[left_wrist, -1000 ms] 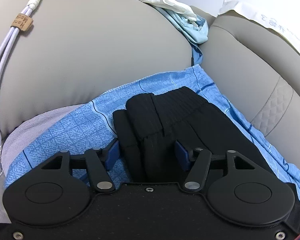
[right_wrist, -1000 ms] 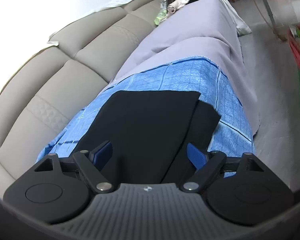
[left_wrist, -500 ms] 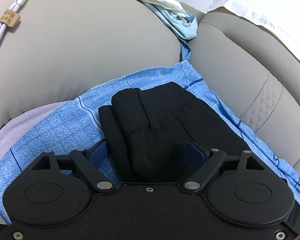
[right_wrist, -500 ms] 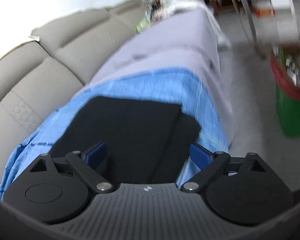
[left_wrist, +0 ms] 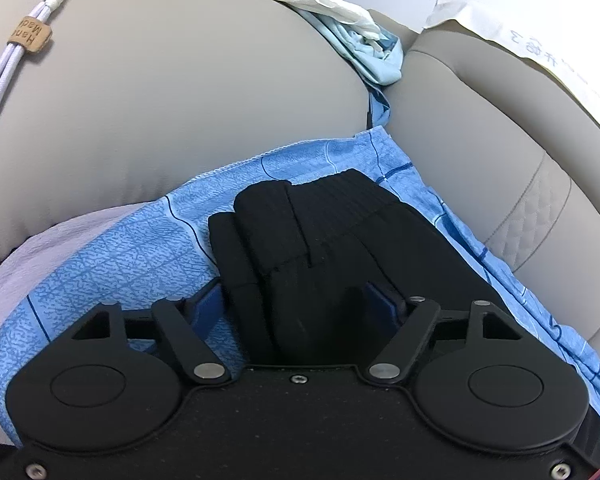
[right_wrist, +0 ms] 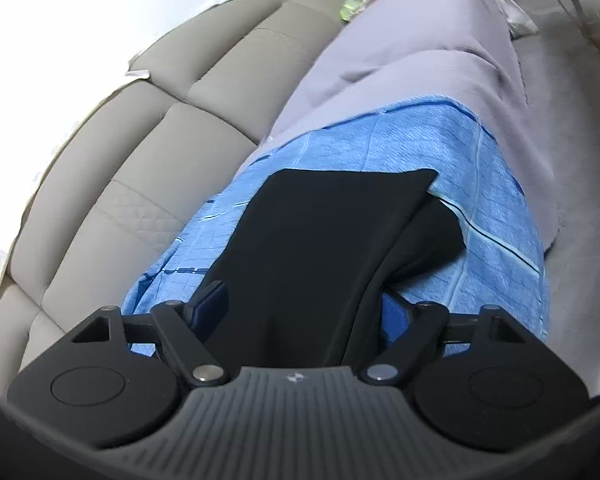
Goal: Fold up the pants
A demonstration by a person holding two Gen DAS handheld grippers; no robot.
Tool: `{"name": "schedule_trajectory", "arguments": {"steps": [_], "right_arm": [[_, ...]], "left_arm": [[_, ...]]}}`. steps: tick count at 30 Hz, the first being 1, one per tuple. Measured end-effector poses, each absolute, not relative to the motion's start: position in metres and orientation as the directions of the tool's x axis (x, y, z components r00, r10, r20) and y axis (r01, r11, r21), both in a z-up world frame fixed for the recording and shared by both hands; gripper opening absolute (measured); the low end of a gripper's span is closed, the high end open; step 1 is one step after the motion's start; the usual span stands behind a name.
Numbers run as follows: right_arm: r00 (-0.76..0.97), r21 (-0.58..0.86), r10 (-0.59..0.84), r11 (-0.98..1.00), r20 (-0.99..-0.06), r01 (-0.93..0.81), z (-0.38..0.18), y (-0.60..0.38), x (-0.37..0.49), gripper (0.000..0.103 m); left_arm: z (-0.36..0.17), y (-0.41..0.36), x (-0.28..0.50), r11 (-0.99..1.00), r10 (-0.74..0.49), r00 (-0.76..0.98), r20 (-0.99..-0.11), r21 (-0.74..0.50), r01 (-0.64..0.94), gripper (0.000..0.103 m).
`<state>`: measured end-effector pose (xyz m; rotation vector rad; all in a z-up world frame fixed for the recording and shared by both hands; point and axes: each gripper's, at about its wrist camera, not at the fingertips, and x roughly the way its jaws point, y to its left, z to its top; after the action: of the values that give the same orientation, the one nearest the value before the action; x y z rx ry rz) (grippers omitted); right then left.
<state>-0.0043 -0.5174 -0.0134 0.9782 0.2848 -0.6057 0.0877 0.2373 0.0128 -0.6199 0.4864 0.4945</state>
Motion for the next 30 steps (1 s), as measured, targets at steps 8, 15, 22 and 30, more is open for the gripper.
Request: {"name": "schedule_trajectory", "arguments": {"steps": [8, 15, 22, 30], "right_arm": [[0.753, 0.599, -0.414, 0.457, -0.511, 0.657, -0.013, -0.525, 0.018, 0.076], [0.753, 0.57, -0.399, 0.493, -0.524, 0.657, -0.012, -0.543, 0.054, 0.037], [0.71, 0.484, -0.416, 0.529, -0.568, 0.697, -0.003, -0.539, 0.078, 0.015], [0.725, 0.5, -0.377, 0.54, -0.576, 0.677, 0.028, -0.533, 0.12, 0.009]], "left_arm": [[0.012, 0.233, 0.097, 0.73, 0.284, 0.786, -0.55, -0.407, -0.549, 0.094], [0.015, 0.235, 0.102, 0.711, 0.289, 0.777, -0.559, -0.419, -0.565, 0.077], [0.017, 0.246, 0.101, 0.651, 0.309, 0.767, -0.562, -0.464, -0.601, 0.023], [0.058, 0.244, 0.126, 0.648, 0.301, 0.819, -0.489, -0.525, -0.552, 0.015]]}}
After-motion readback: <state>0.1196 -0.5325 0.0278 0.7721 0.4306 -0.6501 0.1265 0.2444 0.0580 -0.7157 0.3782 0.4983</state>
